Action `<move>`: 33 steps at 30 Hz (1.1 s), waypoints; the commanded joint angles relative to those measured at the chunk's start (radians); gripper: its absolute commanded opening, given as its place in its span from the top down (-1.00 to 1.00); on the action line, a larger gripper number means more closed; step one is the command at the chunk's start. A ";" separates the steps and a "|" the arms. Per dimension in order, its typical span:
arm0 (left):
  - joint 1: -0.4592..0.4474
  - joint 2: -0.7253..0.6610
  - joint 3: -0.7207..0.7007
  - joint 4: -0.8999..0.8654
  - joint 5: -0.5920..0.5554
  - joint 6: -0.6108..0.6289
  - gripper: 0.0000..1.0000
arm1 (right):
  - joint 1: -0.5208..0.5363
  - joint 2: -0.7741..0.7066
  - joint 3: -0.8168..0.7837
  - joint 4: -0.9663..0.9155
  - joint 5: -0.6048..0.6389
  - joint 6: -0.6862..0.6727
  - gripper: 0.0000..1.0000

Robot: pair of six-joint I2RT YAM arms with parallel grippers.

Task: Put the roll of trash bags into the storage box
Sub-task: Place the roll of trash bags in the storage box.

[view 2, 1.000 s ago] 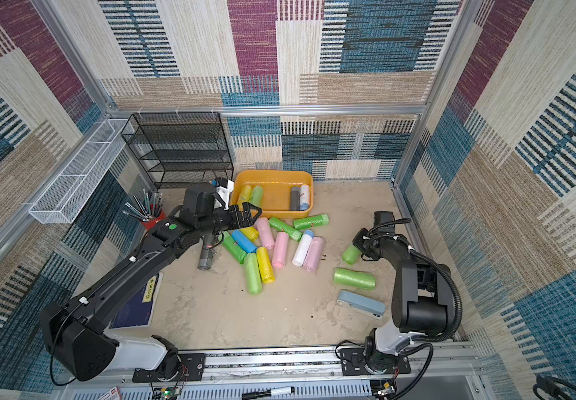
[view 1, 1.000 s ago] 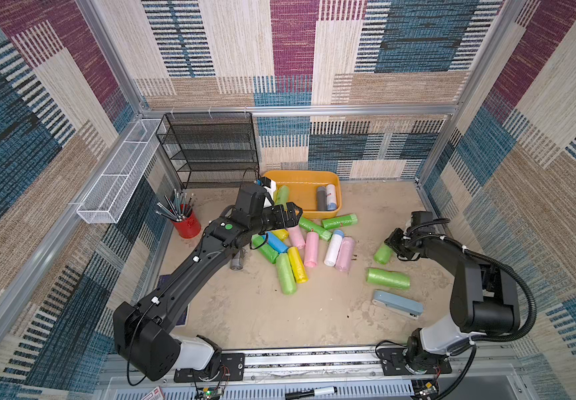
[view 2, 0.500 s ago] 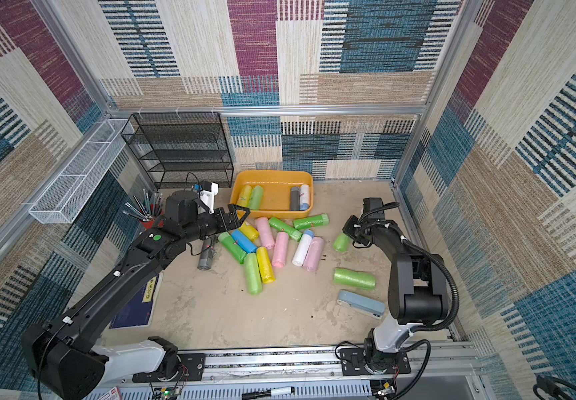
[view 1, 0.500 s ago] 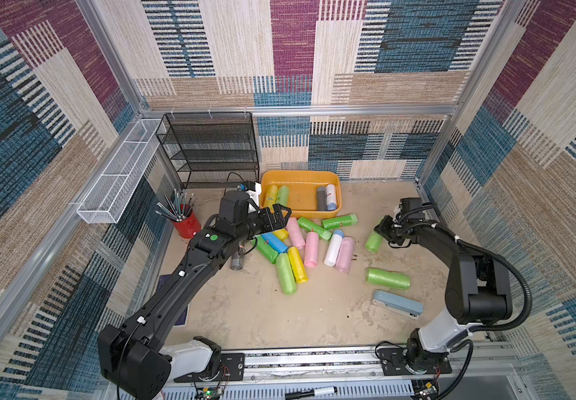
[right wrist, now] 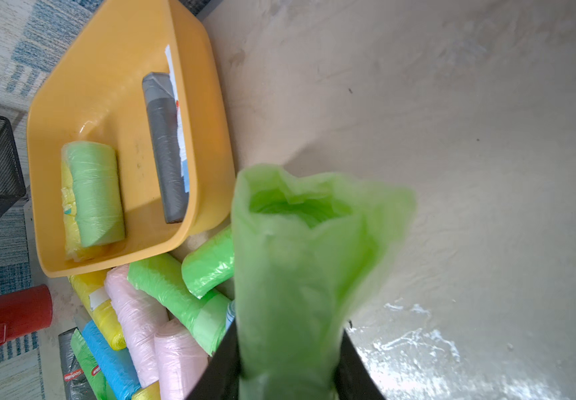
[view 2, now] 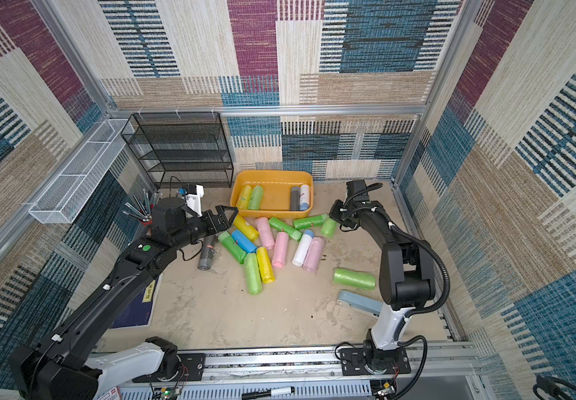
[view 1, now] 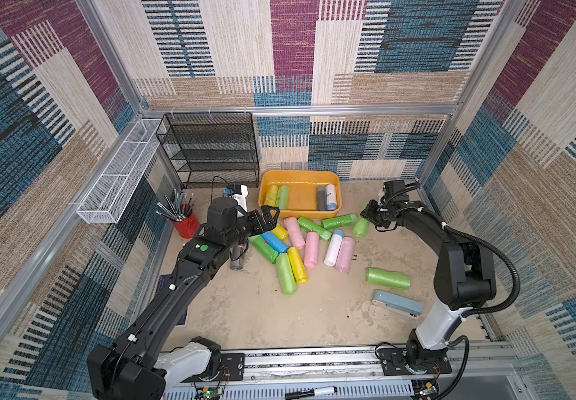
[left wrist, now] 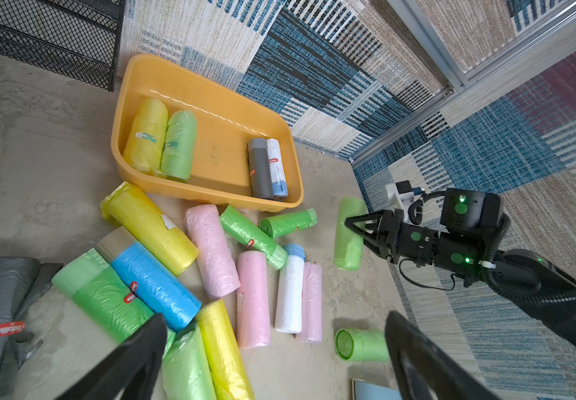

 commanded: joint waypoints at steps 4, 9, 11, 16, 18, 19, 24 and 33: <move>0.008 -0.005 -0.001 0.031 -0.029 -0.011 -0.97 | 0.055 0.076 0.139 -0.039 0.011 0.003 0.60; 0.012 -0.002 -0.011 0.032 -0.047 -0.013 -0.97 | 0.085 0.133 0.222 -0.053 0.011 -0.006 0.58; 0.012 0.003 -0.010 0.010 -0.077 -0.004 -0.97 | 0.095 0.157 0.274 -0.050 0.013 -0.007 0.58; 0.017 0.004 -0.025 0.023 -0.086 -0.008 -0.97 | 0.120 0.250 0.409 -0.065 0.001 -0.016 0.58; 0.018 0.005 -0.043 0.051 -0.062 -0.013 -0.97 | 0.130 0.293 0.476 -0.074 -0.003 -0.024 0.58; 0.019 0.009 -0.043 0.049 -0.062 -0.018 -0.97 | 0.135 0.317 0.516 -0.081 -0.005 -0.030 0.58; 0.021 0.022 -0.040 0.059 -0.047 -0.018 -0.97 | 0.151 0.445 0.728 -0.113 -0.023 -0.052 0.58; 0.029 0.048 -0.065 0.079 -0.065 -0.036 -0.97 | 0.163 0.676 1.056 -0.097 -0.073 -0.099 0.57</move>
